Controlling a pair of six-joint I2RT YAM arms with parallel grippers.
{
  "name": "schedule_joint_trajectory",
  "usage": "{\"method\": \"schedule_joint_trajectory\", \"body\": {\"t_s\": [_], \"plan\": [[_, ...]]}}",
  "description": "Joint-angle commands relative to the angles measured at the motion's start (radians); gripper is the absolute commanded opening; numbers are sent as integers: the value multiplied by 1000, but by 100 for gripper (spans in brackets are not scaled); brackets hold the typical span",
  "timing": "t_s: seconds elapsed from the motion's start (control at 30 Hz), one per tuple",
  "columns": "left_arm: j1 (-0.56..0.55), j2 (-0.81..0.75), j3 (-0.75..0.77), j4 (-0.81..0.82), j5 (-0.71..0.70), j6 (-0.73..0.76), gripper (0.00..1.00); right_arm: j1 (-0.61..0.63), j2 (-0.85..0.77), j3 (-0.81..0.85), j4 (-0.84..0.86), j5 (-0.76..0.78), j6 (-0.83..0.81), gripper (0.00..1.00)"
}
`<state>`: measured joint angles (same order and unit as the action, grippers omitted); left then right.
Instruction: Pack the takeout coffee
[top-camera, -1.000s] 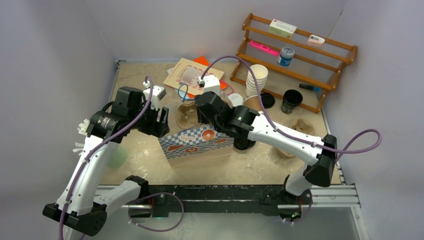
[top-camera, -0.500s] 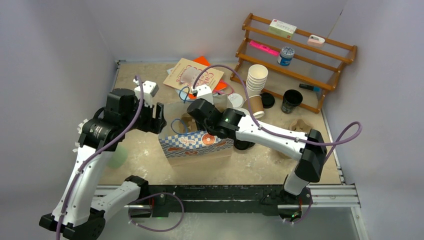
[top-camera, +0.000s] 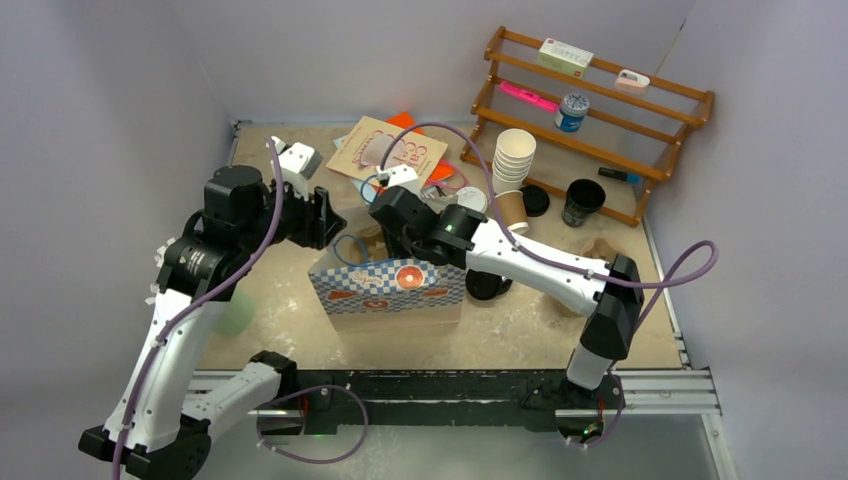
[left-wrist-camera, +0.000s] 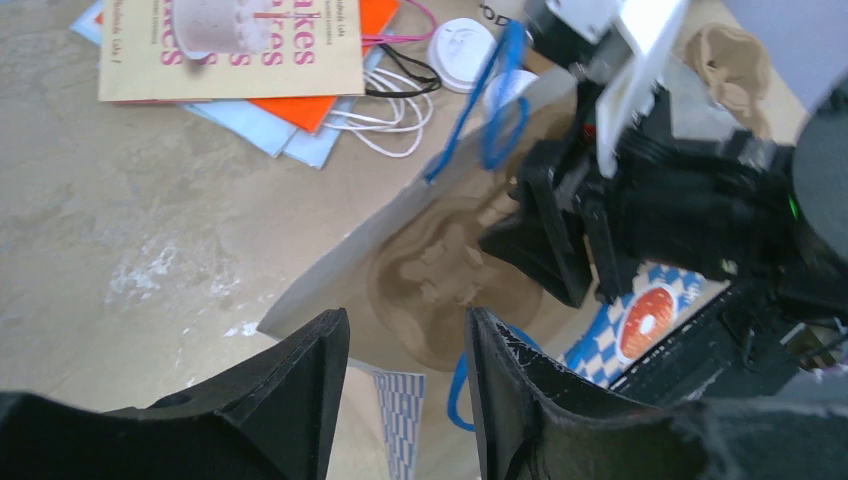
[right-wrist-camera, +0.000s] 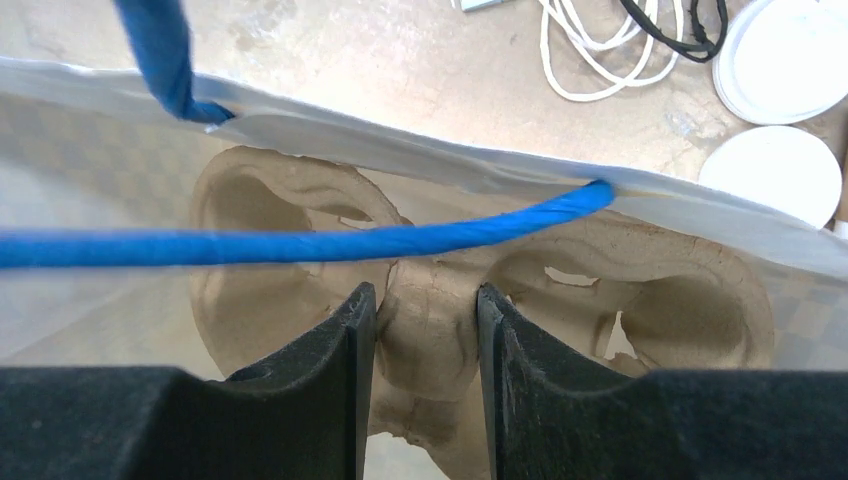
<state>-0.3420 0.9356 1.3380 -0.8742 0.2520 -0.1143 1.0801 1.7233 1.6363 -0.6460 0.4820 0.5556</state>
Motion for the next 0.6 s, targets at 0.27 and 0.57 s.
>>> {"method": "schedule_joint_trajectory", "body": {"t_s": [0.27, 0.57], "plan": [[-5, 16, -112, 5, 239, 38, 42, -92, 19, 60, 13, -98, 70, 33], [-5, 2, -165, -45, 310, 53, 47, -100, 60, 111, -15, -113, 88, 32]]}}
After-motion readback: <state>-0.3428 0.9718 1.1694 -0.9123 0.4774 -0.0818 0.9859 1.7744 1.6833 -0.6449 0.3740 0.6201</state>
